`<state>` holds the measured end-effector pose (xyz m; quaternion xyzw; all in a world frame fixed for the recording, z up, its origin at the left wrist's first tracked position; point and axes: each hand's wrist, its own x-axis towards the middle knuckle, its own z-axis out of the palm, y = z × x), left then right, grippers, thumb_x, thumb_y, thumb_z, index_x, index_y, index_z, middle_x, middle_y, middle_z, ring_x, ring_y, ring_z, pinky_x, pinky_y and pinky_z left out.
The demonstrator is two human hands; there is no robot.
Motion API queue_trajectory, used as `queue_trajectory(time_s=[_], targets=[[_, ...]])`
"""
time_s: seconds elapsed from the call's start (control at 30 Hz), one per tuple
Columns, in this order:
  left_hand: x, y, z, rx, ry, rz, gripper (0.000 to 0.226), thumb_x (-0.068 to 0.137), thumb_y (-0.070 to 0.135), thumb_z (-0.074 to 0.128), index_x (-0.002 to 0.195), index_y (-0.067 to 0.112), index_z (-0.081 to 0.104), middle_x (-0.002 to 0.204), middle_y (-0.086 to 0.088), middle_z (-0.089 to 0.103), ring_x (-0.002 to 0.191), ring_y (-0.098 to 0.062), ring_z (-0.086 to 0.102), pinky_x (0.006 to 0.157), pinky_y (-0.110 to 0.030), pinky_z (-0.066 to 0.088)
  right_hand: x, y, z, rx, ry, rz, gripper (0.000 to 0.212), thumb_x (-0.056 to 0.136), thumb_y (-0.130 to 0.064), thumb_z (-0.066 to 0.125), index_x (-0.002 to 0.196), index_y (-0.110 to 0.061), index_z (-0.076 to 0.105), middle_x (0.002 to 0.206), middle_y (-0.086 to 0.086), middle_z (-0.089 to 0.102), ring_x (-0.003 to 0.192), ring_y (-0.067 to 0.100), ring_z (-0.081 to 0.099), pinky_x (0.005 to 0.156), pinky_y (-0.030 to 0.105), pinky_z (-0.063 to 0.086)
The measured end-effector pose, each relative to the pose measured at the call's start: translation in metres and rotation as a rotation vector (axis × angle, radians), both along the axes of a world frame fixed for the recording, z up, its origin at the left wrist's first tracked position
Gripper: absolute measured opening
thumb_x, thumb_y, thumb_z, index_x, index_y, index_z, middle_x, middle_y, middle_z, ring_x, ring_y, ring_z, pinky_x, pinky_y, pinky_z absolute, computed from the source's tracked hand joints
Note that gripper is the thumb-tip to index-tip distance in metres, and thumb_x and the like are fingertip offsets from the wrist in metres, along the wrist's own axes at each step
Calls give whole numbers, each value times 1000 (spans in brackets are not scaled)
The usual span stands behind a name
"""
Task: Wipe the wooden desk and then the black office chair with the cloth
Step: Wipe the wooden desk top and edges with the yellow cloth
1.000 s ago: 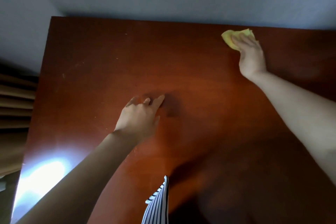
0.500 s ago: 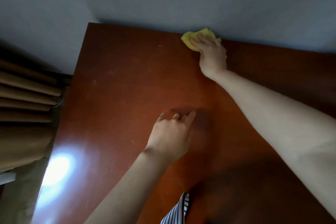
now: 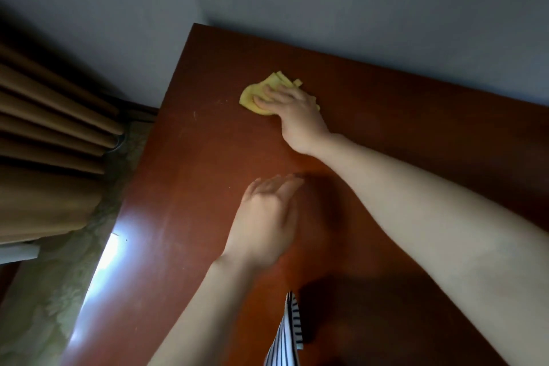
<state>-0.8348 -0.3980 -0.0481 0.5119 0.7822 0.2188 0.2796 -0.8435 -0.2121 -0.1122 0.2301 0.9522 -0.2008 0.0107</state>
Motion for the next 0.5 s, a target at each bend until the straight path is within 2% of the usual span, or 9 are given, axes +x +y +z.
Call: queue_trajectory(time_s=[0.1,0.23,0.33,0.43,0.5], targets=[[-9,-11,5,65,-20,213,42,88,-3,46,126,9,58,134,-10,55,128,-21,47,109,-40,34,33,-36,-1,-26,31,-10,68,88,6,42,142,-37,38,153,-9,29,141,17,21,109,34,16],[-9,-17,10,145,12,292,39,84,-8,46,117,4,64,126,-13,60,120,-26,54,104,-35,40,75,-78,-3,-40,67,-4,62,90,3,44,138,-36,44,151,-9,34,141,17,23,110,37,17],[-3,-12,10,89,16,324,39,88,-2,47,125,5,58,136,-12,53,129,-24,46,107,-37,37,105,-103,-3,-46,122,15,56,87,6,52,130,-30,56,146,-5,43,137,23,33,107,43,25],[8,-3,7,24,0,241,45,91,2,45,135,9,50,148,-10,39,138,-22,33,112,-41,30,141,-111,-1,-22,160,139,46,82,6,61,118,-22,66,138,1,53,132,28,43,103,48,34],[15,3,3,-8,39,120,49,91,4,42,140,11,43,153,-8,30,142,-21,24,116,-40,21,169,-102,-1,16,145,284,56,77,8,64,122,-24,63,138,1,53,132,27,43,106,49,32]])
